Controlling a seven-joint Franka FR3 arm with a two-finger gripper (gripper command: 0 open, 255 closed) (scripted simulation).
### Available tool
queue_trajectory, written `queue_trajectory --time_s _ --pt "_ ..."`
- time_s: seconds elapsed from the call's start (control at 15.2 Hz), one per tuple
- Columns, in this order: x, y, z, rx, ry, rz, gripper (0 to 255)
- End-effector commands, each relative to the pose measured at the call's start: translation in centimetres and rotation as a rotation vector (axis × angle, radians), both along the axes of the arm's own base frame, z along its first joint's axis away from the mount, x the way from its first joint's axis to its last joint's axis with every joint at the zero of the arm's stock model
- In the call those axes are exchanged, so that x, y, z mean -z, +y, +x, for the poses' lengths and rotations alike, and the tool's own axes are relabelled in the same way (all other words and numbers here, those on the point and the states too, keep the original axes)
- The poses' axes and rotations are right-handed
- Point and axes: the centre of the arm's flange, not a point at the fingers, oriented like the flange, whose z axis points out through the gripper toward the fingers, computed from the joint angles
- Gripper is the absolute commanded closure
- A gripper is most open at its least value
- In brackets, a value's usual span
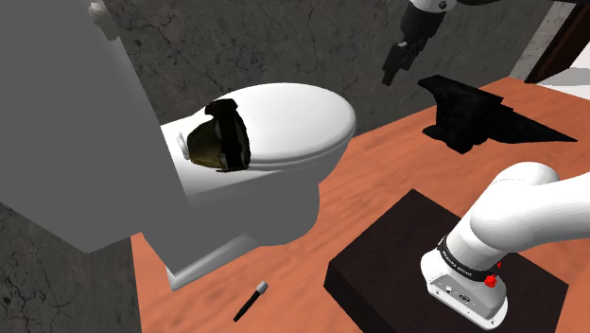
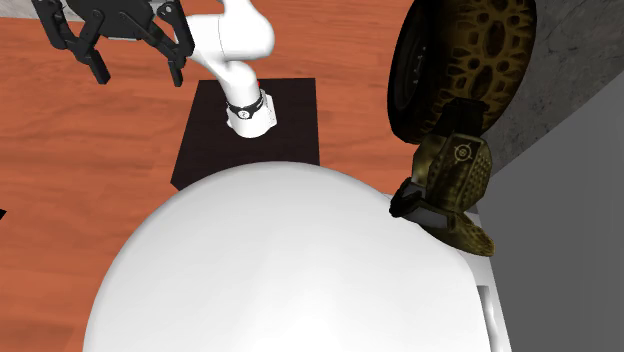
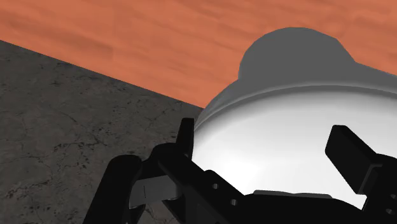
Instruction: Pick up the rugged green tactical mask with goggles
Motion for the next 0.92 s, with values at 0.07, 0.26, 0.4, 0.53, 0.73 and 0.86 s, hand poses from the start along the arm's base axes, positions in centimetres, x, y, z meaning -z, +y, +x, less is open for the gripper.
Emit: queue_trajectory --time_s 0.07,0.26,0.4,0.53,0.73,0.86 --pt "-0.1 1.3 0.1 0.008 0.005 0.004 0" --pt "-0.3 5.1 0.6 0.032 0.019 0.016 0" --pt "-0.5 7.7 0.9 0.047 0.028 0.024 0" --pt "-0.7 10.2 1.3 0.063 0.038 0.032 0" --pt "-1.1 14.1 2.0 0.087 0.052 0.044 0" --pt "-1.3 16.6 2.4 0.103 0.061 0.052 0"
